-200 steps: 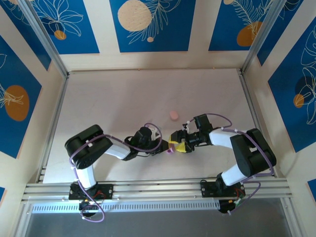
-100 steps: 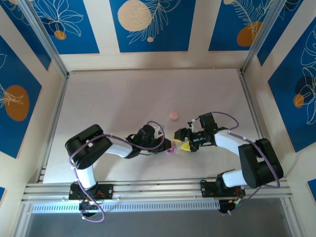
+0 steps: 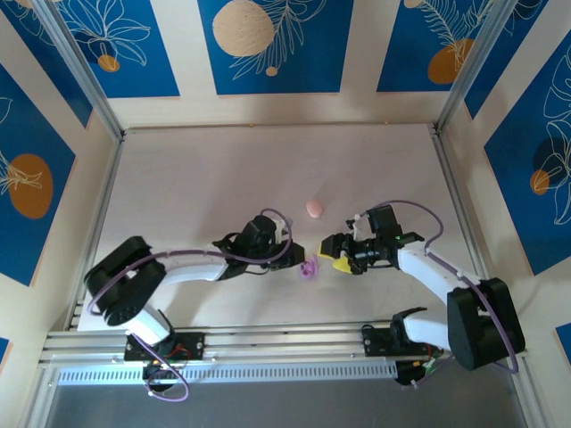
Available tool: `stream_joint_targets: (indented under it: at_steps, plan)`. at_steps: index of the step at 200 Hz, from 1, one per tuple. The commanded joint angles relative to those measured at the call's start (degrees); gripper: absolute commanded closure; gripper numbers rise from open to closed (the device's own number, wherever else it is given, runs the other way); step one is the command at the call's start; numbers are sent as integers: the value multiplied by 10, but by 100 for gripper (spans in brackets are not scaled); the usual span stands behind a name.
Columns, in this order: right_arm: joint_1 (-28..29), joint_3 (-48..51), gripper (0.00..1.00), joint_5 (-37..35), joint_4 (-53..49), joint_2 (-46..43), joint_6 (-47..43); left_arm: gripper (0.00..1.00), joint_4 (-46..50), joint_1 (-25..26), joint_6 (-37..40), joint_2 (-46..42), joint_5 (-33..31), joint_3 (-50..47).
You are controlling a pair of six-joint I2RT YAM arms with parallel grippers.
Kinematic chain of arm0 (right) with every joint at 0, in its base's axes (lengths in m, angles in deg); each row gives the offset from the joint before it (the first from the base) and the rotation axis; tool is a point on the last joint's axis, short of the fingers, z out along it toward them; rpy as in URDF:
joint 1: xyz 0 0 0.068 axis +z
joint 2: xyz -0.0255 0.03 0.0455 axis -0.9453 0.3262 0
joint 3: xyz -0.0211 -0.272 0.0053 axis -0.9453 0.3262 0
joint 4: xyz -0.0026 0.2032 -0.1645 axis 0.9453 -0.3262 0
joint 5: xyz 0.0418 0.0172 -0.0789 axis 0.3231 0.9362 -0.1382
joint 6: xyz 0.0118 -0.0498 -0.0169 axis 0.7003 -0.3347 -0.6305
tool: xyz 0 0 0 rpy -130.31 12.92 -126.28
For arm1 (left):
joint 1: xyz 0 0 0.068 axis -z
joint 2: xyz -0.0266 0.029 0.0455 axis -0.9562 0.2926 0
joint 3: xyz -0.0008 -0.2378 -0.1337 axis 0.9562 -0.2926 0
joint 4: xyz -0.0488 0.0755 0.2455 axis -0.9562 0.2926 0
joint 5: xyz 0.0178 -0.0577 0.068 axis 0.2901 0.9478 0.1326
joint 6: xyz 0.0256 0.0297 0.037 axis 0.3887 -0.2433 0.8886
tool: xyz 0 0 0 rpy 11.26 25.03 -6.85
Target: Insert the wireless bluetooth earbuds into the charging case
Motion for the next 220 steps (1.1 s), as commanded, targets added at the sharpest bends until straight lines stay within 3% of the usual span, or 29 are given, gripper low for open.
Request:
stream_joint_targets:
  at_steps: [1,27,66,94,143,185,220]
  plan:
    - [12,21,26,-21,-28,-40,-14,88,134,-25,73,-39,-24,30]
    - [38,46,31,-55,-34,-86,-9,81,197,-57,111,-65,-31,44]
    - [73,79,44,-109,-46,-142,6,60,299,-89,165,-82,-74,76]
    - [101,98,56,-137,-25,-148,26,57,300,-100,165,-91,-76,68]
    - [160,114,100,-188,44,-105,66,57,279,-106,149,-113,-82,32]
    - [206,122,100,-233,102,-73,100,58,273,-110,144,-134,-90,10]
    - [211,124,100,-236,141,-48,124,58,269,-113,144,-142,-89,0]
